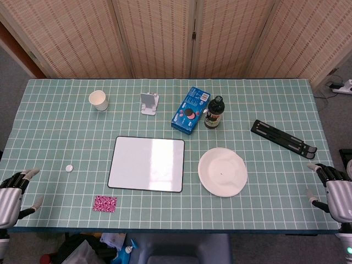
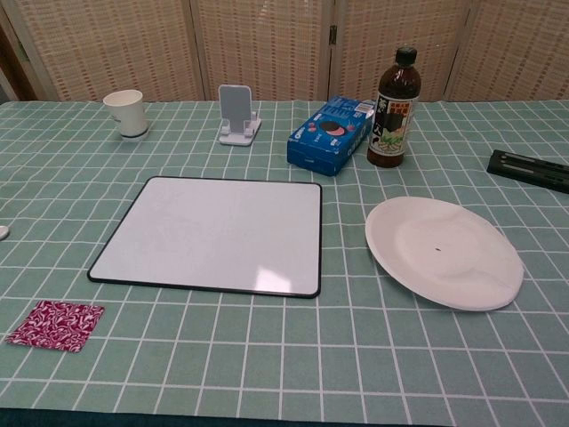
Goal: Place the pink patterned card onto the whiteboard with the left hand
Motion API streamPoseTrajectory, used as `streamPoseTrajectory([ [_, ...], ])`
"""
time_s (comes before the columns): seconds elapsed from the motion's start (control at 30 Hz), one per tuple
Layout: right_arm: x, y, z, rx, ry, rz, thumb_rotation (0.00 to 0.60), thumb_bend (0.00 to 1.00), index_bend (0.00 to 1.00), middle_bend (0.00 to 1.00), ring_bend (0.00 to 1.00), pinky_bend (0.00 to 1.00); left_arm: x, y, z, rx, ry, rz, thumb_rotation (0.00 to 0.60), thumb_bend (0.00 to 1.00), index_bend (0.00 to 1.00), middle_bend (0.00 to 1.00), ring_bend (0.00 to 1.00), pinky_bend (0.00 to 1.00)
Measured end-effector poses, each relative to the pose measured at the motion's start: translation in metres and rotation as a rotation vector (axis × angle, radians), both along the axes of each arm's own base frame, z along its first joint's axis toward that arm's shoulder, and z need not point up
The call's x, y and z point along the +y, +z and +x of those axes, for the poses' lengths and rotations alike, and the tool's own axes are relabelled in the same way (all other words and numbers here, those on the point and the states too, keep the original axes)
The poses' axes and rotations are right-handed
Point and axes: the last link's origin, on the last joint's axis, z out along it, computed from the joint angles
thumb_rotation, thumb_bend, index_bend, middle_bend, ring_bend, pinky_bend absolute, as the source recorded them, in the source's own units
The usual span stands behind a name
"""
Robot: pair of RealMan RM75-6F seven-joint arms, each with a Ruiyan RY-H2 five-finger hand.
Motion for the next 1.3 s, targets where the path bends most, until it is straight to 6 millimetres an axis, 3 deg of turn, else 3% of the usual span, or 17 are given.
streamPoseTrajectory([
  [0.4, 0.001, 0.005, 0.0, -0.002, 0.01, -0.018, 0.6, 0.25, 0.22, 0.25, 0.23, 0.3, 0.003, 0.005, 0.003, -0.001, -0.028, 0.007, 0.6, 0.27, 0.18, 0.23, 0.22, 0.29],
  [0.57, 0.001, 0.014, 0.002, 0.005, 0.019, -0.047, 0.6, 0.25, 0.22, 0.25, 0.23, 0.3, 0.007, 0.008, 0.005, -0.019, -0.051, -0.007, 0.6, 0.27, 0.18, 0.42, 0.38, 0.33],
  [0.67, -0.001, 0.02, 0.004, 0.013, 0.03, -0.065, 0.6, 0.25, 0.22, 0.25, 0.23, 0.3, 0.013, 0.011, 0.007, -0.015, -0.07, -0.05, 0.6, 0.27, 0.18, 0.5, 0.5, 0.5],
  [0.8, -0.003, 0.024, 0.008, 0.004, 0.044, -0.083, 0.6, 0.25, 0.22, 0.25, 0.23, 0.3, 0.021, 0.01, 0.015, 0.012, -0.127, -0.104, 0.6, 0.27, 0.2, 0.73, 0.71, 0.77],
  [0.9, -0.005, 0.024, 0.01, 0.001, 0.05, -0.08, 0.6, 0.25, 0.22, 0.25, 0.23, 0.3, 0.029, 0.007, 0.02, 0.018, -0.156, -0.161, 0.6, 0.27, 0.22, 0.82, 0.82, 0.86],
  [1.07, -0.008, 0.023, 0.01, 0.005, 0.049, -0.065, 0.6, 0.25, 0.22, 0.25, 0.23, 0.3, 0.04, -0.001, 0.031, 0.048, -0.214, -0.259, 0.6, 0.26, 0.22, 0.91, 0.91, 0.94],
  [1.3, -0.008, 0.023, 0.011, 0.005, 0.05, -0.062, 0.6, 0.25, 0.22, 0.25, 0.23, 0.3, 0.042, -0.019, 0.043, 0.075, -0.237, -0.377, 0.6, 0.26, 0.22, 0.96, 0.95, 0.97],
])
